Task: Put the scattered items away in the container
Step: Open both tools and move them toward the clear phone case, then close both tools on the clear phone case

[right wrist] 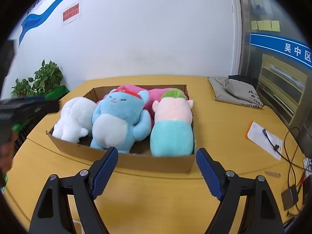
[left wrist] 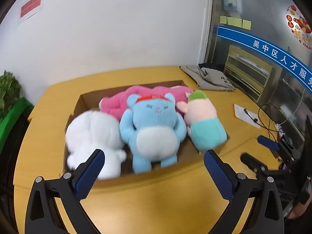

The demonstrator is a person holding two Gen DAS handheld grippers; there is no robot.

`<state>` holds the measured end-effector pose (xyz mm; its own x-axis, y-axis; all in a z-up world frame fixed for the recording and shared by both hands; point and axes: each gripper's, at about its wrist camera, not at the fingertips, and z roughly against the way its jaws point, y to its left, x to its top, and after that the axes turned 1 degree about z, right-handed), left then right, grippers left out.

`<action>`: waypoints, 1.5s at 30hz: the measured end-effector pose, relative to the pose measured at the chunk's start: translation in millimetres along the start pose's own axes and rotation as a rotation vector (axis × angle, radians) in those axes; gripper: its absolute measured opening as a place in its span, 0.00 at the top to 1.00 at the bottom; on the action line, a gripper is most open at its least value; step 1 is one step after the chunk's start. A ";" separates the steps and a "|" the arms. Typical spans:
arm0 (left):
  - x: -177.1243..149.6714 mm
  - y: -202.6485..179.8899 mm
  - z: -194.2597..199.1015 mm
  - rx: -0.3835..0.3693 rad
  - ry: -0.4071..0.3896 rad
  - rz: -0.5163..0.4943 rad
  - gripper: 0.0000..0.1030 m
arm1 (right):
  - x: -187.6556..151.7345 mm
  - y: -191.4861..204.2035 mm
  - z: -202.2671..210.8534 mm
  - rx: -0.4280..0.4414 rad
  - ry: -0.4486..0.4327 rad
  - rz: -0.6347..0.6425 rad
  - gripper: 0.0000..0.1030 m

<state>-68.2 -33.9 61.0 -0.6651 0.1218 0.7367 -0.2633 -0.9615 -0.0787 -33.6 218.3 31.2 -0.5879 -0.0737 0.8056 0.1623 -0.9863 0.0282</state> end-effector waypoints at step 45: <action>-240.6 39.7 2.5 0.067 0.371 0.149 0.77 | -154.6 118.1 -25.2 0.226 0.385 0.269 0.58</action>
<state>83.2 -102.0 -117.7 -0.9030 0.0487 0.4269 -0.1067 -0.9878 -0.1132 56.4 109.5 -105.0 -0.7440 -0.4106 0.5272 0.4893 -0.8720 0.0114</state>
